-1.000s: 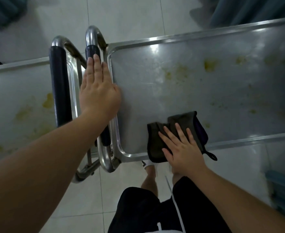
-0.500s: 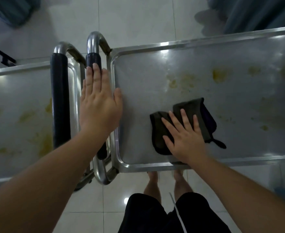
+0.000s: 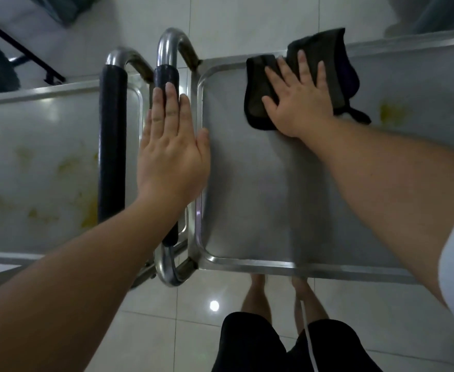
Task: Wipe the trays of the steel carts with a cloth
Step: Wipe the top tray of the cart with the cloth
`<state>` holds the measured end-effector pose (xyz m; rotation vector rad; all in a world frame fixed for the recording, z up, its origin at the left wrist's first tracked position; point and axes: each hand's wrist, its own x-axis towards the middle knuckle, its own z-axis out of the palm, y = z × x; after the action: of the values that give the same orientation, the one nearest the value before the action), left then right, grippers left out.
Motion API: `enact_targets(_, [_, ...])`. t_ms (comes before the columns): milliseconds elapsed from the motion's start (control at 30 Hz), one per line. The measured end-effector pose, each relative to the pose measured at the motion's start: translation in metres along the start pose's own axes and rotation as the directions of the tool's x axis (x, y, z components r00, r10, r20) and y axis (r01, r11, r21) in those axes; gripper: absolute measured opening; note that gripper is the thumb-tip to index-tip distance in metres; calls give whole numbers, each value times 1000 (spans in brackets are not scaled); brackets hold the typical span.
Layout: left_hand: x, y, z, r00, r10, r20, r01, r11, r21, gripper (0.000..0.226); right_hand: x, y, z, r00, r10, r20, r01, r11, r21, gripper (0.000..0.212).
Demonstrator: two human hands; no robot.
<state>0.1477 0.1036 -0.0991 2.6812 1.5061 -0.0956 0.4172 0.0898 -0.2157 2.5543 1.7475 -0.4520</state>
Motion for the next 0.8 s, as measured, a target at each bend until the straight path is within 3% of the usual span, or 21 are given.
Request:
enact_targets(200, [0, 1, 3, 999, 48, -19, -46, 997, 69, 68, -55, 6, 3, 999, -25, 47, 25, 1000, 15, 71])
enact_targets(567, [-1, 1, 1, 999, 48, 2, -48, 997, 68, 68, -327, 50, 81, 998, -59, -10, 58, 997, -42, 70])
enact_targets(800, [-2, 3, -2, 999, 32, 32, -33, 999, 35, 69, -290, 75, 72, 1000, -14, -16, 13, 999, -36, 68])
